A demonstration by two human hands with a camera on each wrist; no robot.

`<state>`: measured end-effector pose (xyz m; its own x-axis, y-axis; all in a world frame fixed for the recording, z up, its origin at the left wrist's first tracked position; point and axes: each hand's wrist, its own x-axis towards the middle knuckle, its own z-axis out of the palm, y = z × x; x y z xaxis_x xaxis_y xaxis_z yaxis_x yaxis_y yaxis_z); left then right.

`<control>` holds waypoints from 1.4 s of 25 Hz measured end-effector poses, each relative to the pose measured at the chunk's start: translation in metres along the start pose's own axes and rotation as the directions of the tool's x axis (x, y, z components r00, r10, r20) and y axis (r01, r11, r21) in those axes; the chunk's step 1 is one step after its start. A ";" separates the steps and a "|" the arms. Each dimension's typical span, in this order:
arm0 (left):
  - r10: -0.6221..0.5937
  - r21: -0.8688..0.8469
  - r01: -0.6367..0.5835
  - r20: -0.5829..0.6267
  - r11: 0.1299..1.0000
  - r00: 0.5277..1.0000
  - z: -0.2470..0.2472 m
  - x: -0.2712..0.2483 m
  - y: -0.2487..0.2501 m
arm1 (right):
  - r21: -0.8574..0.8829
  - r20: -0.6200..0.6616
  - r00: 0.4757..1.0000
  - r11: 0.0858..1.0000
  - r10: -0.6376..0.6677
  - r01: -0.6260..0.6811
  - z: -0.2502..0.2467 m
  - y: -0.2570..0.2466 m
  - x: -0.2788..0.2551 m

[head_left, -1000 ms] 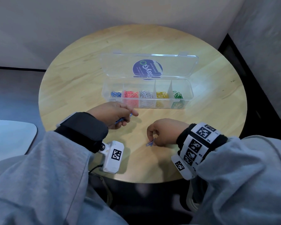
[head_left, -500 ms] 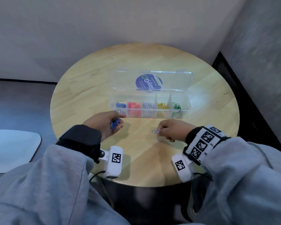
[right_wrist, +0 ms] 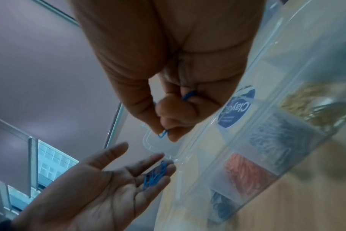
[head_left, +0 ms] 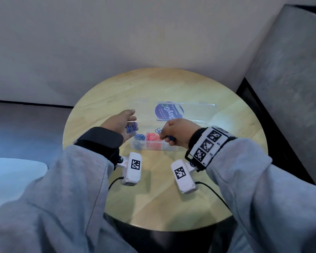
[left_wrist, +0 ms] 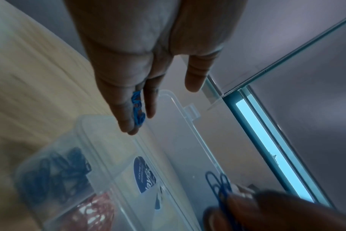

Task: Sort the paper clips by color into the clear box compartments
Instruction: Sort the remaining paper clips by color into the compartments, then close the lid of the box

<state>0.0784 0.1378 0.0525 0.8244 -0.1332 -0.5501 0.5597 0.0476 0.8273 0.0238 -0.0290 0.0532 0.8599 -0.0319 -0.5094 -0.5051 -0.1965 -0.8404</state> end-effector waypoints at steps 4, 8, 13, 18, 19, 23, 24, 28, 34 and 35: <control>0.025 0.111 -0.025 0.002 0.993 1.000 0.007 0.011 0.006 | -0.035 0.035 0.998 0.998 0.051 -0.049 0.013 -0.017 0.027; 0.198 0.182 -0.181 -0.079 0.967 0.977 -0.010 0.014 0.019 | -0.015 0.029 0.997 0.998 0.066 -0.065 0.026 -0.018 0.052; 0.494 0.638 -0.355 -0.044 0.683 0.869 -0.028 0.010 0.036 | 0.019 0.082 0.995 0.998 0.056 -0.058 0.042 -0.010 0.060; 0.457 0.855 -0.392 0.214 0.340 0.863 -0.012 0.012 0.028 | 0.093 0.072 0.996 0.995 -0.050 0.043 0.033 -0.013 0.033; 0.453 0.861 -0.384 0.211 0.334 0.866 -0.011 0.013 0.025 | 0.045 0.055 0.994 0.995 -0.093 0.091 0.028 -0.017 0.026; 0.467 0.894 -0.358 0.205 0.269 0.860 -0.011 0.007 0.016 | -0.344 -0.095 0.912 0.873 -0.399 0.346 -0.006 -0.031 -0.015; 0.457 0.909 -0.348 0.216 0.229 0.863 -0.011 0.004 0.014 | -0.462 -0.161 0.855 0.803 -0.493 0.376 -0.017 -0.034 -0.025; 0.373 0.946 -0.294 0.227 0.133 0.900 -0.008 -0.009 -0.002 | -0.857 -0.177 0.828 0.496 -0.532 0.136 -0.062 -0.018 -0.035; 0.244 0.961 -0.265 0.239 0.079 0.940 -0.014 -0.014 -0.032 | -0.937 -0.071 0.995 0.347 -0.074 -0.041 -0.072 0.044 -0.046; 0.229 0.962 -0.262 0.238 0.077 0.944 -0.015 -0.014 -0.038 | -0.938 -0.067 0.995 0.346 -0.076 -0.037 -0.070 0.051 -0.049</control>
<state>0.0471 0.1530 0.0275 0.8861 -0.3509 -0.3029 -0.2537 -0.9140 0.3168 -0.0392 -0.1058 0.0480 0.8990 -0.0823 -0.4302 -0.1373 -0.9856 -0.0983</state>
